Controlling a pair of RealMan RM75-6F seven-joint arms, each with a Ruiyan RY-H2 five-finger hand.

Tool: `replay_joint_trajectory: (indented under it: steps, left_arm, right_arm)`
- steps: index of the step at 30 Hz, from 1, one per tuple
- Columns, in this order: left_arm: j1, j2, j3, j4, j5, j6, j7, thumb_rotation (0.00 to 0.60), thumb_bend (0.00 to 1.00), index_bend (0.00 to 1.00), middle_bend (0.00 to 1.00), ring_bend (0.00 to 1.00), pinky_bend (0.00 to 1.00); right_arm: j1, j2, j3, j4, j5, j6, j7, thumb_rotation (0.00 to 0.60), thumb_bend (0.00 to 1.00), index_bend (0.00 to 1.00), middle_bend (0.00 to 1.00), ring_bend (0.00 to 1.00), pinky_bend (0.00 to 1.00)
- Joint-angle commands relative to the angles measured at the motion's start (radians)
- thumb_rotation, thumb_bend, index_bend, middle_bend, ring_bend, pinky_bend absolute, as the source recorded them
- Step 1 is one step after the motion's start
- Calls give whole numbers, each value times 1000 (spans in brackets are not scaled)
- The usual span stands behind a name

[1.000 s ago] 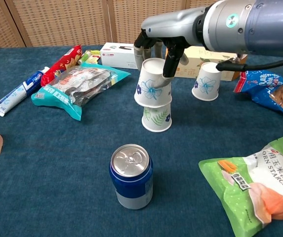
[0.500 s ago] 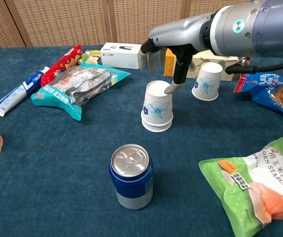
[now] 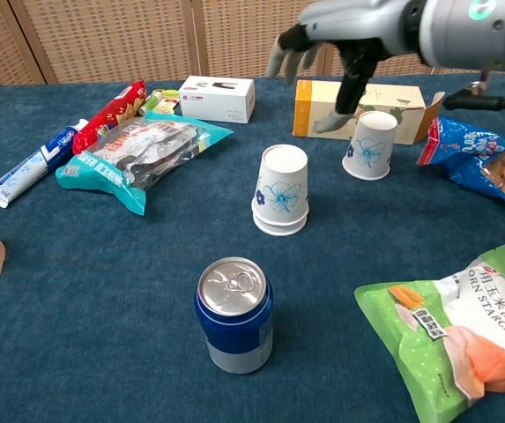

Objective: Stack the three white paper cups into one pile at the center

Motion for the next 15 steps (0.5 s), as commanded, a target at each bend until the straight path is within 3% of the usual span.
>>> replay_joint_trajectory:
  steps: [1, 5, 15]
  left_arm:
    - [2, 1, 1, -3, 0, 2, 1, 600, 458, 0, 0, 0, 73]
    - [0, 4, 3, -10, 6, 0, 9, 600, 457, 0, 0, 0, 73]
    - [5, 13, 5, -29, 1, -1, 29, 600, 458, 0, 0, 0, 73]
  right_arm:
    - [-46, 25, -9, 37, -45, 7, 57, 600, 276, 100, 202, 105, 487]
    - [-66, 23, -8, 93, -59, -18, 101, 600, 275, 61, 170, 68, 444]
    - [-84, -52, -10, 296, -105, -130, 203, 600, 276, 52, 167, 65, 451]
